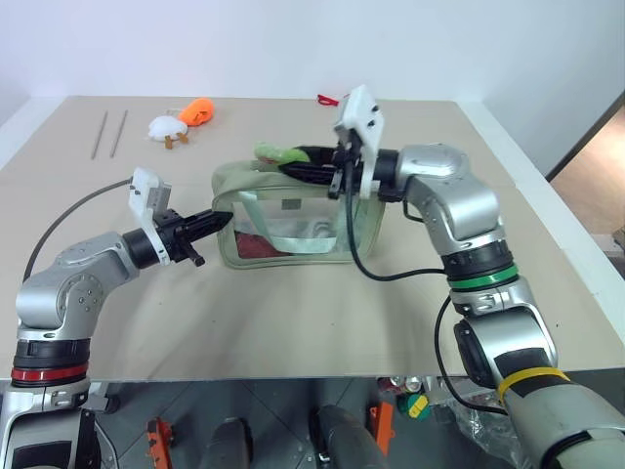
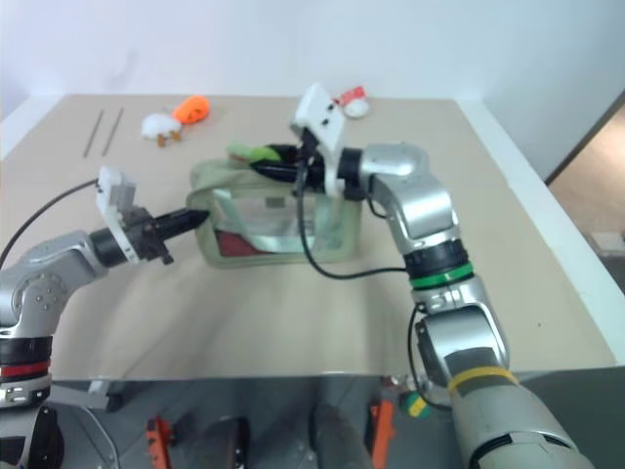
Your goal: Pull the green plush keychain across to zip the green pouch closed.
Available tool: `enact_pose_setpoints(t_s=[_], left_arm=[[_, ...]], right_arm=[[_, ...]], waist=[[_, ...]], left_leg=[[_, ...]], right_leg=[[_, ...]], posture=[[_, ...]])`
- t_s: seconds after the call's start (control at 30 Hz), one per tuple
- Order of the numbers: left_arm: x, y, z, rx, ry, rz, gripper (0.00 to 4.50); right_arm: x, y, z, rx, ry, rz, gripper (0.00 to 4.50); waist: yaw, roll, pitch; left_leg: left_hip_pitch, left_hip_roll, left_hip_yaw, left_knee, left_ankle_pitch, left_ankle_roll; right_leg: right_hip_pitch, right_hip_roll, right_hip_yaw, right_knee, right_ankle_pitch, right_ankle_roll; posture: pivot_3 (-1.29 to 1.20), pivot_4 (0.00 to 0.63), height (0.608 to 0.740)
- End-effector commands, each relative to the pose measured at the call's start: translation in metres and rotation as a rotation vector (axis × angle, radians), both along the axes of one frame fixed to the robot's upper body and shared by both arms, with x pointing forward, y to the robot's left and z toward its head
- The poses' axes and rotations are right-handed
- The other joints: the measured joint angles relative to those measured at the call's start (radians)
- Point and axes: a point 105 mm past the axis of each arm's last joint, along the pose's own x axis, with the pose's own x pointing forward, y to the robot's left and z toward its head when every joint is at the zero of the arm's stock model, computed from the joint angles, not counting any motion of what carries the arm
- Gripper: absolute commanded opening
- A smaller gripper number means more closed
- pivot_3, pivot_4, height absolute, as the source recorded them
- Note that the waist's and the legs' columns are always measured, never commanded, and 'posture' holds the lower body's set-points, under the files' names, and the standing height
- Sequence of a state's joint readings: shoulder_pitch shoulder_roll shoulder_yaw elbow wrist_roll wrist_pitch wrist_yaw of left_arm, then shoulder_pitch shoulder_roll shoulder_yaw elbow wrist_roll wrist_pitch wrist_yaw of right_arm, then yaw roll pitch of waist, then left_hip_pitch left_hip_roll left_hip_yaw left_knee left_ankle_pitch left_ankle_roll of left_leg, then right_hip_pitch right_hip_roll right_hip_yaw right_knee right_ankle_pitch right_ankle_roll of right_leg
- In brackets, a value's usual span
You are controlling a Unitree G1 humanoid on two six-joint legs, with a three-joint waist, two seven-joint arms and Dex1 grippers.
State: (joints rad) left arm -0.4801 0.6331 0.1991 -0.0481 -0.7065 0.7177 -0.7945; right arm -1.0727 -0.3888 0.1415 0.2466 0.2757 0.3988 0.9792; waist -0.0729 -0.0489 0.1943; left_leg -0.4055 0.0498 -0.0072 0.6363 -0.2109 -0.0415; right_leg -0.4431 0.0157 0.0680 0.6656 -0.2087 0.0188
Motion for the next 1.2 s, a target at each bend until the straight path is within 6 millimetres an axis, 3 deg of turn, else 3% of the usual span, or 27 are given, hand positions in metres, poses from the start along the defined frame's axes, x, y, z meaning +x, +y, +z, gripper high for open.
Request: enact_pose_setpoints(t_s=[0.03, 0.07, 0.6, 0.7, 0.8, 0.9, 1.2], left_arm=[[0.0, 0.002, 0.008, 0.005, -0.037, 0.007, 0.0], [0.0, 0.002, 0.008, 0.006, -0.037, 0.007, 0.0], [0.001, 0.004, 0.007, 0.008, -0.038, 0.016, 0.0], [0.001, 0.004, 0.007, 0.008, -0.039, 0.021, 0.0], [0.0, 0.005, 0.007, 0.008, -0.039, 0.023, 0.0], [0.0, 0.006, 0.007, 0.007, -0.04, 0.027, 0.0], [0.0, 0.005, 0.005, 0.0, -0.037, 0.026, 0.0]], right_arm=[[-0.002, 0.002, 0.02, 0.023, -0.077, -0.017, 2.39], [-0.001, 0.002, 0.018, 0.015, -0.074, -0.02, 2.63], [-0.003, 0.002, 0.013, -0.012, -0.076, -0.004, 2.63], [-0.007, 0.004, 0.009, -0.04, -0.092, 0.023, 1.95], [-0.007, 0.004, 0.007, -0.051, -0.095, 0.024, 0.85], [-0.005, 0.004, 0.006, -0.063, -0.093, 0.018, 0.05], [-0.001, -0.001, 0.008, -0.072, -0.105, -0.013, 0.05]], waist=[[-0.003, 0.0, 0.0], [-0.003, 0.0, 0.0], [-0.002, 0.0, 0.0], [-0.002, 0.0, 0.0], [-0.002, 0.0, 0.0], [-0.002, 0.0, 0.0], [-0.002, 0.0, 0.0]], left_leg=[[0.0, 0.0, 0.0, 0.0, 0.0, 0.0], [0.001, 0.0, 0.0, 0.0, 0.0, 0.0], [0.0, 0.0, 0.0, 0.0, 0.0, 0.0], [0.0, 0.0, 0.0, 0.0, 0.0, 0.0], [0.0, 0.0, 0.0, 0.0, 0.0, 0.0], [0.0, 0.0, 0.0, 0.0, 0.0, 0.0], [0.0, 0.0, 0.0, 0.0, 0.0, 0.0]], right_leg=[[0.0, 0.0, 0.0, 0.0, 0.0, 0.0], [0.0, 0.0, 0.001, 0.0, 0.0, 0.0], [0.0, 0.0, 0.0, 0.0, 0.0, 0.0], [0.0, 0.0, 0.0, 0.0, 0.0, 0.0], [0.0, 0.0, 0.0, 0.0, 0.0, 0.0], [0.0, 0.0, 0.0, 0.0, 0.0, 0.0], [0.0, 0.0, 0.0, 0.0, 0.0, 0.0]], posture=[[0.0, 0.15, 0.74], [0.0, 0.15, 0.74], [0.0, 0.15, 0.74], [0.0, 0.15, 0.74], [0.0, 0.15, 0.74], [0.0, 0.15, 0.74], [0.0, 0.15, 0.74]])
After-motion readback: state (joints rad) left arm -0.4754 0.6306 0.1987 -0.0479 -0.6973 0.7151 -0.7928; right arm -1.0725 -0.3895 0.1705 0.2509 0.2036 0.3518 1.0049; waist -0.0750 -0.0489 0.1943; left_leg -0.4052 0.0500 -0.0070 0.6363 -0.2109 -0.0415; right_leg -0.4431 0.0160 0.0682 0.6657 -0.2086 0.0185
